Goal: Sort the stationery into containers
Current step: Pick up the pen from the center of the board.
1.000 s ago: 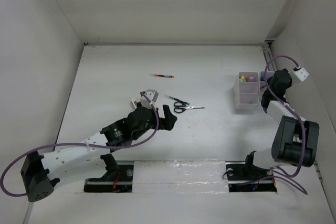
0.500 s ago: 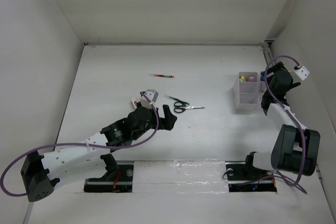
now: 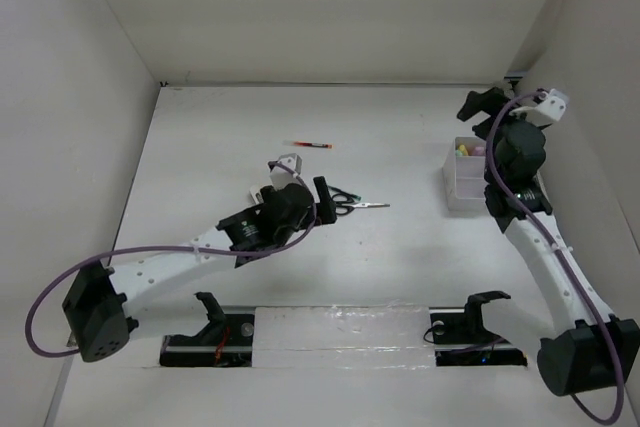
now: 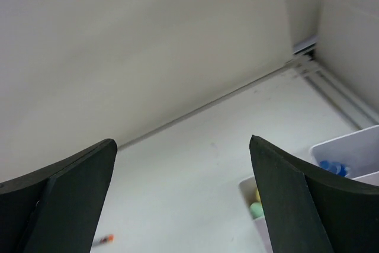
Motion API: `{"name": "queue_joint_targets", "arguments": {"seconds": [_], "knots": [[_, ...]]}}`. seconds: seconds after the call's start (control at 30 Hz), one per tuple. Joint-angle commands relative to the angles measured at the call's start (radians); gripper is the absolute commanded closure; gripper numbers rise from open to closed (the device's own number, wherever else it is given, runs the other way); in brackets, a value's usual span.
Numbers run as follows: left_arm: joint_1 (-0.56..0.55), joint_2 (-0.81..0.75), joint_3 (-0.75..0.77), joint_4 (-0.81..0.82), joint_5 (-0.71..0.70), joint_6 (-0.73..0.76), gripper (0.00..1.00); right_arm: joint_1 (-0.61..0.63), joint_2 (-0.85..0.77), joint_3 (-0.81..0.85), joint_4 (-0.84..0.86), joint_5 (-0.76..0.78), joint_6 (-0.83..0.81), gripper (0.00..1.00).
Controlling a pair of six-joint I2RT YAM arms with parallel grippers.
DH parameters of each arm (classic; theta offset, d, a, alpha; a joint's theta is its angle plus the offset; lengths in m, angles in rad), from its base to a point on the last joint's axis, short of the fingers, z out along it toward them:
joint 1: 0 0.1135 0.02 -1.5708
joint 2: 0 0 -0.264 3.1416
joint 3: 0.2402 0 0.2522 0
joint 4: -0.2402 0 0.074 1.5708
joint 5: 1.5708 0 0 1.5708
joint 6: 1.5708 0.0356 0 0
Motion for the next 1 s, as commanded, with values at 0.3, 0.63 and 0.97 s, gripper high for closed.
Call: {"name": "queue_joint_targets", "arguments": {"seconds": [0.3, 0.63, 0.97], "knots": [[0.109, 0.405, 0.377, -0.241, -0.085, -0.453, 0.00, 0.259, -0.314, -0.215, -0.127, -0.108, 0.022, 0.00], [0.119, 0.759, 0.685, -0.469, -0.140, -0.814, 0.00, 0.359, -0.543, -0.341, -0.115, -0.160, 0.112, 0.03], [0.128, 0.934, 0.829, -0.581, -0.196, -0.976, 0.09, 0.421, -0.591, -0.362, -0.159, -0.295, 0.132, 0.06]]}}
